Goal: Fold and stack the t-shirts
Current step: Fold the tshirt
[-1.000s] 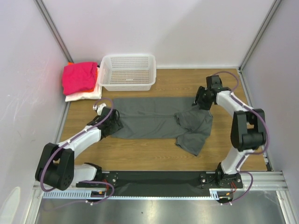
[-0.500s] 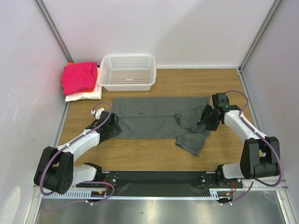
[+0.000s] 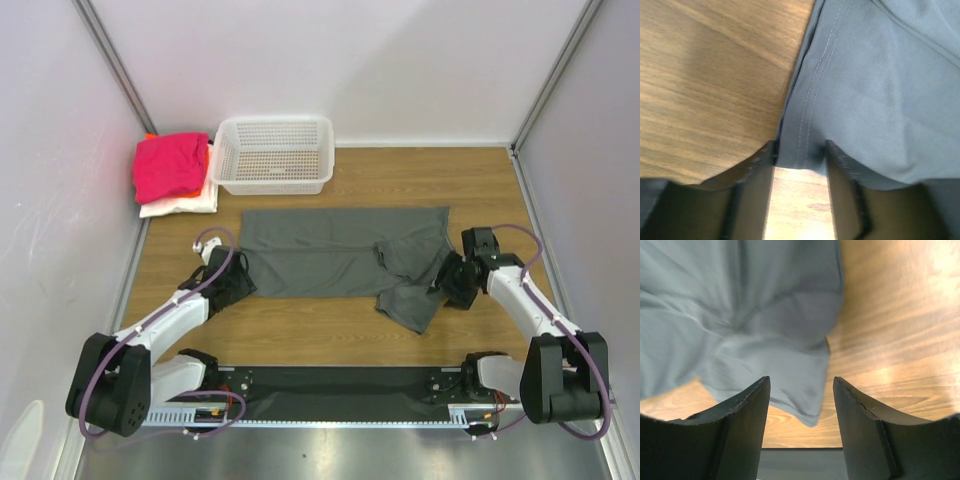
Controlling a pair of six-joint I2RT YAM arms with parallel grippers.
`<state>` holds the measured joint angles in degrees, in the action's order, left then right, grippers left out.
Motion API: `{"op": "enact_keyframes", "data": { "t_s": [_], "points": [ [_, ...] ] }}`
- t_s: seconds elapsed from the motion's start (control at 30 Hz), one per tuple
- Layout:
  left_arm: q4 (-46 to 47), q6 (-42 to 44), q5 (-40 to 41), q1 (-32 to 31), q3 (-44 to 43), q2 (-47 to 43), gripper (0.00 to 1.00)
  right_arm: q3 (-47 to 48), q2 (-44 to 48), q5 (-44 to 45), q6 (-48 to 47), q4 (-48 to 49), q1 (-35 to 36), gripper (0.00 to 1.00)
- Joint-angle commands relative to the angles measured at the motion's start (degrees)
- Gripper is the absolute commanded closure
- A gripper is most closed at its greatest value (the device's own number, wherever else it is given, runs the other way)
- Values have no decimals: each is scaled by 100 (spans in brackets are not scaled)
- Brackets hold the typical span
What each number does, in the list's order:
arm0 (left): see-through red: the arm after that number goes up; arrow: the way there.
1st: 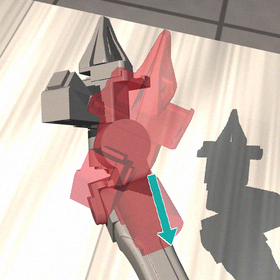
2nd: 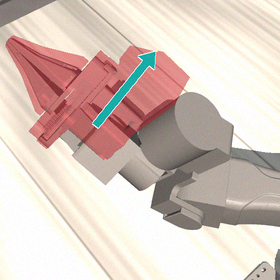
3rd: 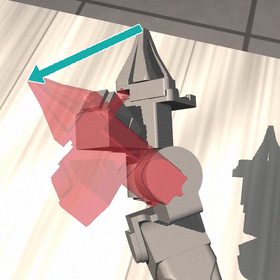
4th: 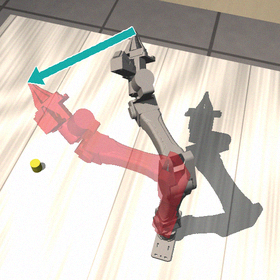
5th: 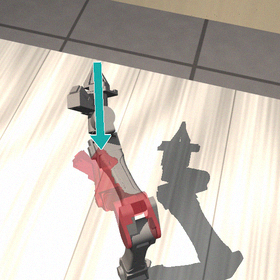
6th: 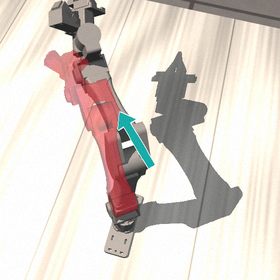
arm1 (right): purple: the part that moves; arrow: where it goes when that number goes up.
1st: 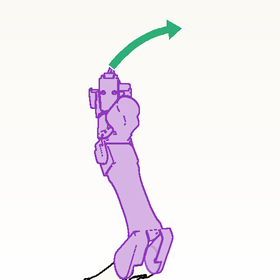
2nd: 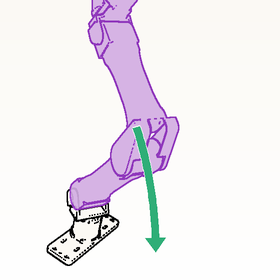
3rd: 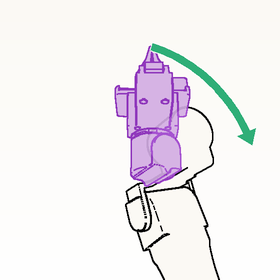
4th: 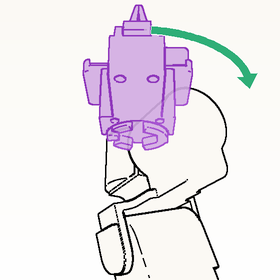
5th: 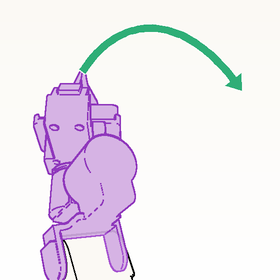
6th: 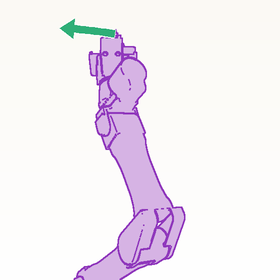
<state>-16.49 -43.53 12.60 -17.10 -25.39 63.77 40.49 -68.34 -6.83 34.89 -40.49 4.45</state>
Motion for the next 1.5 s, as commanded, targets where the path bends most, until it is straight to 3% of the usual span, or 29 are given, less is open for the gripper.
{"op": "enact_keyframes", "data": {
  "t_s": [0.0,0.17,0.37,0.57,0.67,0.7,0.77,0.8,0.83,1.13,1.47],
  "points": [
    [392,64,-126,58,86,-13,53,-444,294,-283,114,128,-14,41],
    [533,37,-153,58,148,22,69,-937,663,-512,280,331,30,41],
    [656,64,-162,58,227,101,99,-1254,865,-460,492,392,144,41],
    [603,37,-135,58,183,171,100,-1509,831,-416,808,709,416,45],
    [489,29,-47,58,192,145,100,-1535,778,-302,861,665,487,55],
    [463,20,-30,58,183,136,100,-1544,795,-284,879,648,504,66],
    [410,20,-21,58,175,127,100,-1535,822,-266,887,604,504,79],
    [375,20,-12,49,166,118,100,-1509,831,-275,896,551,504,93],
    [331,37,-12,58,140,127,100,-1483,865,-266,922,516,513,98],
    [-143,99,269,58,-150,-84,100,-798,1138,-205,958,-20,513,100],
    [-504,178,471,58,-572,-32,100,309,673,-126,800,-56,426,100]
  ]
}}
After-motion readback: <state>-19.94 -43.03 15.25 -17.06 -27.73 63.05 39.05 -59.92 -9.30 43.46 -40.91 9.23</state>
